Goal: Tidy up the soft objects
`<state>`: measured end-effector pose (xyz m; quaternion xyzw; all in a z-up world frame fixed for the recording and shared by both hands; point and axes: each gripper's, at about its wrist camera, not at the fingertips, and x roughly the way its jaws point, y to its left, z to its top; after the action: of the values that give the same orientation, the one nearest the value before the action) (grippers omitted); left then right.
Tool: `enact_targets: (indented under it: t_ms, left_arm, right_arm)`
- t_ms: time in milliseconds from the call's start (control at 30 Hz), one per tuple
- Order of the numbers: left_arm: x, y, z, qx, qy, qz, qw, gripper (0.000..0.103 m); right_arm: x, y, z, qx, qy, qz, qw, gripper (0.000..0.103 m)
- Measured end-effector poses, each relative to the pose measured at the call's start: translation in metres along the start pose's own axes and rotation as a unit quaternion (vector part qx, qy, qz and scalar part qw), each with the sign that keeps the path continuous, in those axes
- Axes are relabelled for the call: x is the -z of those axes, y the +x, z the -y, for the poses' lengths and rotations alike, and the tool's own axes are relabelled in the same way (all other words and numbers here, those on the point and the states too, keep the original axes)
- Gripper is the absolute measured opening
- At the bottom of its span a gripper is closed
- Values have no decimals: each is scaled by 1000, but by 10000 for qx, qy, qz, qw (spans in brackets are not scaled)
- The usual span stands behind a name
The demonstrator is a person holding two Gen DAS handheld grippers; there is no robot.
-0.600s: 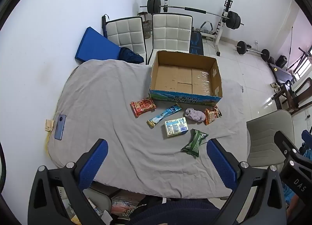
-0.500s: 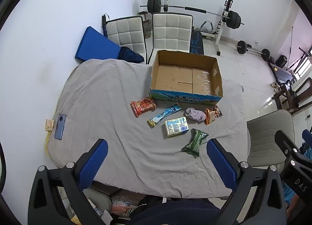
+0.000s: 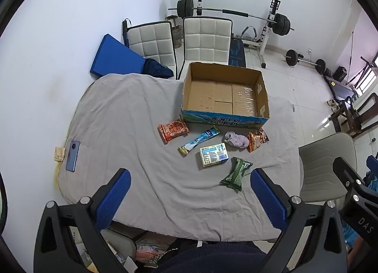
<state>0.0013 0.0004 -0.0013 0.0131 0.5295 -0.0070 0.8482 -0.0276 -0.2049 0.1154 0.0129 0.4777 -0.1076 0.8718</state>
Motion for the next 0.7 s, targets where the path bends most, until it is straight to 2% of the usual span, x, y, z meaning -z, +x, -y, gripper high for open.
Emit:
enact_targets:
  t_ms: [700]
  left_arm:
    - [3, -13, 4, -1, 71, 103, 9999, 103]
  right_arm:
    - [-2, -11, -2, -47, 40, 77, 10000, 103]
